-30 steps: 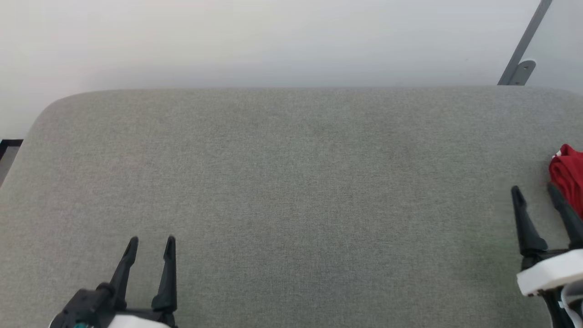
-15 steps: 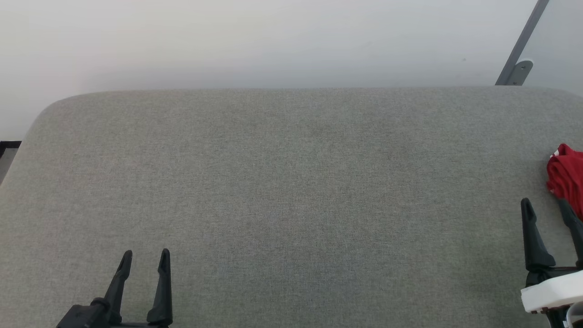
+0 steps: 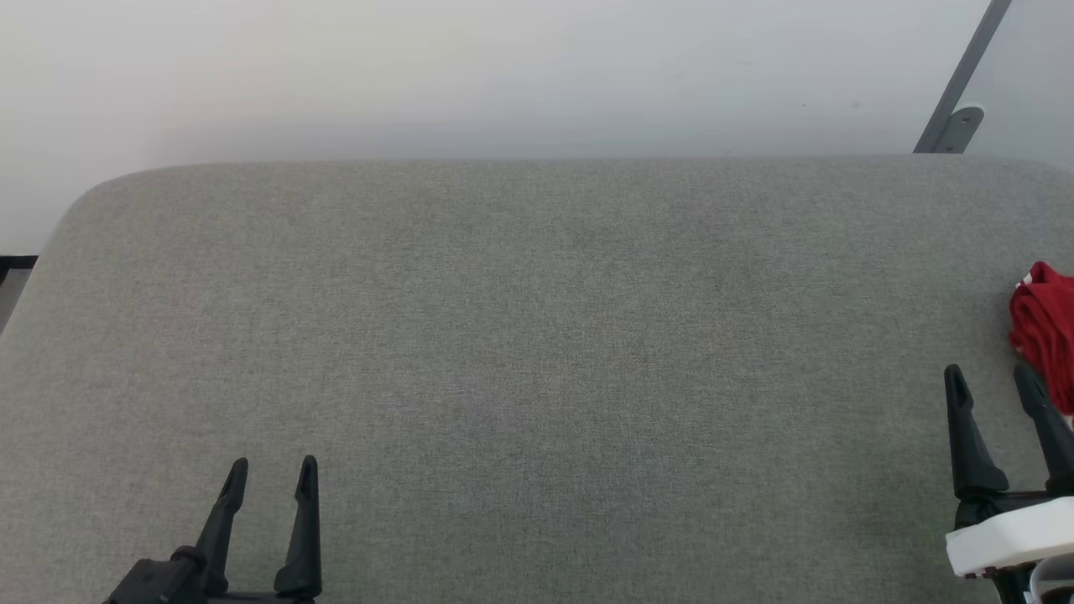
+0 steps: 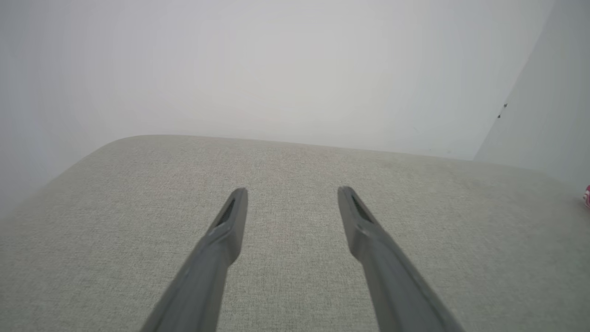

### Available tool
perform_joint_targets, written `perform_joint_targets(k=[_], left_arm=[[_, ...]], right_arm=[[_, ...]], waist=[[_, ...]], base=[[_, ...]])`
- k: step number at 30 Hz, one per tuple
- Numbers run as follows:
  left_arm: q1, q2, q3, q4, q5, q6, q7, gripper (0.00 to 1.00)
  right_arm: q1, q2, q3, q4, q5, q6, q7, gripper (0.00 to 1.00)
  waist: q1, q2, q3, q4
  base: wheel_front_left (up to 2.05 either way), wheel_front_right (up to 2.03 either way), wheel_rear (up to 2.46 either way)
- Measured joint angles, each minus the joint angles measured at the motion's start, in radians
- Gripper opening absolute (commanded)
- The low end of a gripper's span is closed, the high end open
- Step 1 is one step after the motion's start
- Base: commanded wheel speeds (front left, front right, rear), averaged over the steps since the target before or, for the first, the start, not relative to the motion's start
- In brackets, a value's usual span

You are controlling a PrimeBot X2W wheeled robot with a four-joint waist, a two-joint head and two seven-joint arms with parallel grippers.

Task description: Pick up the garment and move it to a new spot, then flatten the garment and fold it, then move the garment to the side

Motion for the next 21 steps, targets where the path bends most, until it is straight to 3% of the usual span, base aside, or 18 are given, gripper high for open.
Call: perform_joint_targets(k=[14,15,21], left_arm=[[-0.012,-0.017,0.011,-0.004,0.000,0.000,0.000,1.00],[-0.011,-0.020,0.010,0.003,0.000,0.000,0.002,0.00],[-0.003,-0.030,0.004,0.044,-0.034,0.000,0.011,0.00]], right_arm=[[-0.006,0.015,0.035,0.000,0.004,0.000,-0.002,1.00],[-0.005,0.020,0.037,0.005,0.004,0.000,-0.001,0.00],[0.020,0.051,0.049,0.049,0.035,0.000,0.009,0.00]], waist=[[0.0000,0.0000,0.027,-0.001],[0.0000,0.0000,0.027,-0.001],[0.0000,0.0000,0.026,-0.001]], base=[[0.00,0.00,0.00],[0.00,0.00,0.00],[0.00,0.00,0.00]])
